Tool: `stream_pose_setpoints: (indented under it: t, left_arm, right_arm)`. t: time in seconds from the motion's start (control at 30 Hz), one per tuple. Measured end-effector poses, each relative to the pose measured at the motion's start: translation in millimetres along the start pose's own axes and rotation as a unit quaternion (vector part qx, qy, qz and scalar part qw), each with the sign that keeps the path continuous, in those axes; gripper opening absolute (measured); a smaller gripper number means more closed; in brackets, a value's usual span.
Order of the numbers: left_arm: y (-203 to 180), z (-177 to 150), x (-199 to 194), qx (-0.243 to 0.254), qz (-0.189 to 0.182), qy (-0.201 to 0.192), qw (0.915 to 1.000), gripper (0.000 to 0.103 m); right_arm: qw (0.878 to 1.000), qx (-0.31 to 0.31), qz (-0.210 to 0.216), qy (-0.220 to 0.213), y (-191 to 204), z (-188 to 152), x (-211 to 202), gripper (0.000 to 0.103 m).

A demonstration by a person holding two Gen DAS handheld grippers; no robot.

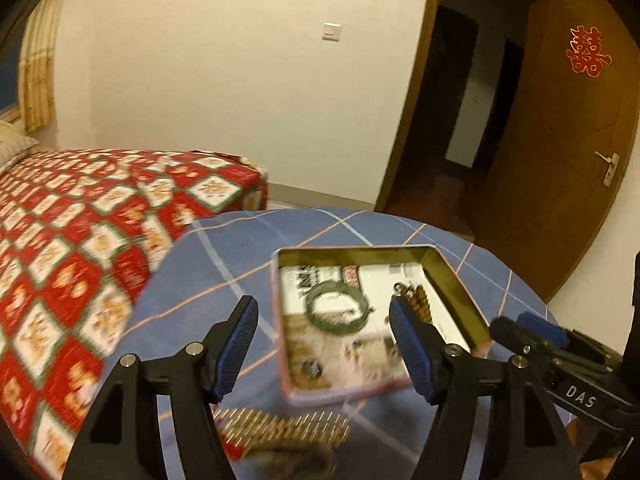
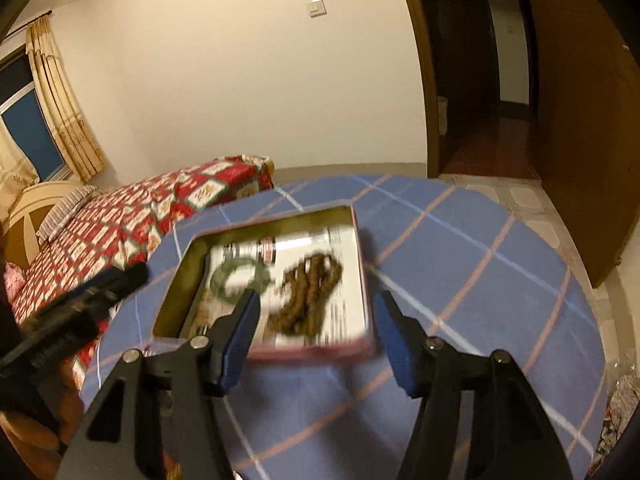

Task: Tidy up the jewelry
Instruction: 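Carry the jade pendant and brown bead string into the pink tin and release both, then grasp the silver bead chain with the left tool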

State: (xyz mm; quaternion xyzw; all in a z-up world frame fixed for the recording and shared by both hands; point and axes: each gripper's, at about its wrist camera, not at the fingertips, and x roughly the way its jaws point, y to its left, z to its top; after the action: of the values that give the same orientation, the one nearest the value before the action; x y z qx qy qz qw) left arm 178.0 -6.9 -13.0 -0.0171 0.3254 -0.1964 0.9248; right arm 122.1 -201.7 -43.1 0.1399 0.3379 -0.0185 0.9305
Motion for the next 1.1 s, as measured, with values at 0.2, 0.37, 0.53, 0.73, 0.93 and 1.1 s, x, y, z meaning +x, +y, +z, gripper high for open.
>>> stream_pose_setpoints:
  t: [0.2,0.37,0.53,0.73,0.93,1.1]
  left_arm:
    - [25.3,-29.7,-48.3,-0.028,0.025,-0.016,0.9992,0.068]
    - [43.5,-59.3,-72.0,-0.046,0.047,-0.014,0.9977,0.068]
    - [56.0,-90.1,-79.3,-0.077,0.056,0.001,0.9955,0.068]
    - [47.2,-120.2,-77.5,-0.065,0.049,0.028,0.9963,0.068]
    - [26.7,-123.5,-65.1,-0.019,0.046,0.03,0.9983,0.068]
    - [16.1,-122.4,-49.6,0.006,0.045,0.035,0.9984,0.068]
  right_arm:
    - [1.0,-0.01,0.011,0.025,7.6,-36.1,-15.9,0.063]
    - [0.999,-0.01,0.02,0.041,12.6,-56.4,-23.5,0.062]
    - [0.998,-0.027,0.027,0.046,23.5,-71.5,-32.5,0.061]
    - [0.996,-0.047,0.036,0.061,33.1,-91.9,-37.7,0.061]
    - [0.996,-0.044,0.038,0.07,31.7,-99.9,-38.1,0.059]
    - [0.997,-0.032,0.033,0.063,24.4,-96.4,-43.0,0.059]
